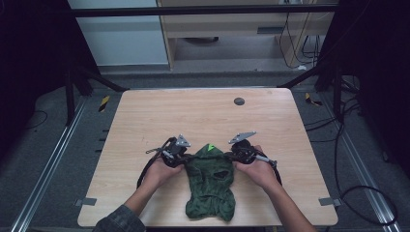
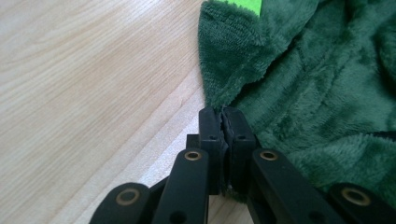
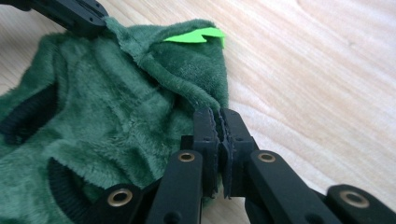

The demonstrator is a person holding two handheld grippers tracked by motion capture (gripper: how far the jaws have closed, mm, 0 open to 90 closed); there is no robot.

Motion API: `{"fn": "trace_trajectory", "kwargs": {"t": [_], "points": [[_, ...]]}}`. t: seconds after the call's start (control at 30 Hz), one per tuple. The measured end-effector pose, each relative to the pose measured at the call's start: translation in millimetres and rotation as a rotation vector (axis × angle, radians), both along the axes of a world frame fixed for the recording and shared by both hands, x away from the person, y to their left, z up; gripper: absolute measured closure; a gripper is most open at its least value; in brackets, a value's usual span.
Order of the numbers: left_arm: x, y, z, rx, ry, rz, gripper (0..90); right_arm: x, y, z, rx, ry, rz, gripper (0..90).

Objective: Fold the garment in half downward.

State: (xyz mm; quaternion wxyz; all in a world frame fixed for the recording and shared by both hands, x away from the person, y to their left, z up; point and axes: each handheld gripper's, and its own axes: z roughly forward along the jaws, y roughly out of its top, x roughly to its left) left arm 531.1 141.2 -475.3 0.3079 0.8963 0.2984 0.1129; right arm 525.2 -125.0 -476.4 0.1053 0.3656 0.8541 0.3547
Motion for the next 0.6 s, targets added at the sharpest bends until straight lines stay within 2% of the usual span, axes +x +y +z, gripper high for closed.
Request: {"fn": "trace_trajectory", "kwargs": {"t": [0.23,0.6], "points": [[3.2,2.6,5.0,0.005,-0.012,-0.012,88.3,2.3,-3.7,13.5,0.01,-0.016,0.024,86.8],[10.2,1.3,26.9,-0.008,-0.065,-0.024,88.4,6.8,-5.7,25.7,0.006,-0.047,0.016,86.9]]}}
